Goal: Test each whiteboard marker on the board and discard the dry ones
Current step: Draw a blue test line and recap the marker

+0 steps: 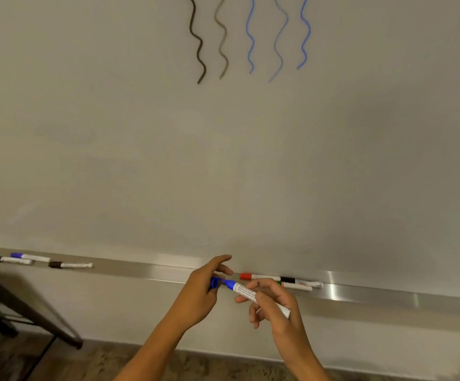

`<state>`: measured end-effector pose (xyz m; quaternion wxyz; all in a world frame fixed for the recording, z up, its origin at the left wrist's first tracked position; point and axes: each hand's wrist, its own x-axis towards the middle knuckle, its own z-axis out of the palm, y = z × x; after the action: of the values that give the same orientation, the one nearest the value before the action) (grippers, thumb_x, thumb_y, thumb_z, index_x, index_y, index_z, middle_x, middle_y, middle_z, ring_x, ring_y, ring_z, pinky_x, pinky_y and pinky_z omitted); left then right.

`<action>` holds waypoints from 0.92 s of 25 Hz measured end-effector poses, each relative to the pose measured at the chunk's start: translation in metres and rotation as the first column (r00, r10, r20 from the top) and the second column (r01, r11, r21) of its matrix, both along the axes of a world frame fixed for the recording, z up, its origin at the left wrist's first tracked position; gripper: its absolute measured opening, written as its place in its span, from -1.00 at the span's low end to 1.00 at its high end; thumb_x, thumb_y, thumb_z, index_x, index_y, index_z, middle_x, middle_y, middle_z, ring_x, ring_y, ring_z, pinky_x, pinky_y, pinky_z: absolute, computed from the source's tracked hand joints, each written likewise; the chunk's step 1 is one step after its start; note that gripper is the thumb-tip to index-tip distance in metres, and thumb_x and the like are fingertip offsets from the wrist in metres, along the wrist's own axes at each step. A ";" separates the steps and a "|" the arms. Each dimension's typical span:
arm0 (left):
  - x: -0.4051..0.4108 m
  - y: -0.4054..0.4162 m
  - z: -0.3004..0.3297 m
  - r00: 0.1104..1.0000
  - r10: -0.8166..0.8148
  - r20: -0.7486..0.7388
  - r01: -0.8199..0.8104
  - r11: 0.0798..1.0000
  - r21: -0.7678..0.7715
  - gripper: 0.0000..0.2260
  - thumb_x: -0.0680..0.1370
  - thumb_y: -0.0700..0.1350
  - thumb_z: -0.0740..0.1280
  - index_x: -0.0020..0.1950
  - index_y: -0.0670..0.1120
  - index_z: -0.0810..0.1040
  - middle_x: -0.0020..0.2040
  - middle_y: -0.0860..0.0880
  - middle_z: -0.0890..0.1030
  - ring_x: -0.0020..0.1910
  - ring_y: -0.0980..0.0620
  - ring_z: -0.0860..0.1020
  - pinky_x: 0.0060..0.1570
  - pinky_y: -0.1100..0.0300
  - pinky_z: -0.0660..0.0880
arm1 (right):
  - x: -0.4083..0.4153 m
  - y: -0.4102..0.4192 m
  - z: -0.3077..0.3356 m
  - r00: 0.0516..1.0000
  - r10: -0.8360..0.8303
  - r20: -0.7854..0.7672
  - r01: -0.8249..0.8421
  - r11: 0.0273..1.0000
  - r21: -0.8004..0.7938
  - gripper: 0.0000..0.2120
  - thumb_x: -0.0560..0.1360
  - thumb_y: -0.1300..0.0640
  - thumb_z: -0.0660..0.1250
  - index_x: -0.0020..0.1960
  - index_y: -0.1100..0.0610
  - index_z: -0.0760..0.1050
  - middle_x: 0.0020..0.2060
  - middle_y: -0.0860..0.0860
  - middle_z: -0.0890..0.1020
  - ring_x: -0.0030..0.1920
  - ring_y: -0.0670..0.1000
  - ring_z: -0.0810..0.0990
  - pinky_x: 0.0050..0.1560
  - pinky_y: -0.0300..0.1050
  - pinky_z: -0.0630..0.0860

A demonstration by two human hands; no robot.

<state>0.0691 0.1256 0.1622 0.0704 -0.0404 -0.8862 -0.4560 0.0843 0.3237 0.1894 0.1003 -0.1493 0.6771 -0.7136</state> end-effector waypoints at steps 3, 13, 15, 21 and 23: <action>0.007 0.005 -0.001 1.000 0.018 0.023 -0.018 1.000 0.002 -0.38 0.52 -0.48 0.18 0.38 0.16 0.37 0.12 0.13 0.59 0.06 0.25 0.54 0.07 0.45 0.43 | 0.004 0.006 -0.005 1.000 -0.019 0.016 0.019 1.000 0.008 -0.70 0.48 0.06 0.27 0.10 0.23 0.56 -0.09 0.16 0.74 -0.33 0.09 0.52 -0.32 -0.05 0.50; 0.030 0.014 -0.002 0.995 0.068 0.070 -0.054 0.982 -0.183 -0.33 0.51 -0.42 0.23 0.48 0.18 0.28 0.23 0.15 0.53 0.11 0.19 0.55 0.16 0.29 0.52 | 0.014 0.017 -0.013 0.999 0.051 0.016 -0.052 0.996 0.075 -0.69 0.60 0.30 0.30 -0.03 -0.04 0.72 -0.14 0.09 0.75 -0.34 0.01 0.54 -0.32 -0.11 0.53; 0.035 0.017 0.000 0.993 0.092 0.074 -0.075 0.975 -0.209 -0.34 0.52 -0.40 0.24 0.49 0.17 0.27 0.25 0.15 0.53 0.11 0.20 0.54 0.17 0.32 0.51 | 0.014 0.022 -0.016 0.997 0.065 0.030 -0.067 0.994 0.082 -0.66 0.59 0.33 0.29 -0.03 -0.05 0.73 -0.15 0.08 0.75 -0.34 0.02 0.54 -0.32 -0.10 0.54; 0.056 0.031 0.005 0.992 0.097 0.084 -0.074 0.967 -0.242 -0.40 0.53 -0.40 0.25 0.46 0.13 0.35 0.26 0.09 0.55 0.13 0.15 0.55 0.22 0.26 0.50 | 0.014 0.028 -0.025 0.985 0.169 0.033 -0.172 0.973 0.155 -0.66 0.55 0.24 0.37 -0.04 -0.20 0.73 -0.20 0.05 0.73 -0.30 0.03 0.59 -0.30 -0.11 0.57; 0.064 0.035 0.007 0.989 0.107 0.099 -0.082 0.970 -0.229 -0.43 0.53 -0.42 0.24 0.42 0.09 0.41 0.26 0.06 0.56 0.14 0.13 0.56 0.23 0.30 0.48 | 0.014 0.030 -0.024 0.972 0.230 0.036 -0.233 0.956 0.179 -0.77 0.51 0.14 0.40 0.02 -0.15 0.72 -0.23 0.06 0.73 -0.27 0.09 0.63 -0.28 -0.06 0.57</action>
<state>0.1335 0.1602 0.1691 0.0380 0.0197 -0.9354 -0.3509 0.0983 0.3533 0.1652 0.2015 -0.2123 0.7165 -0.6332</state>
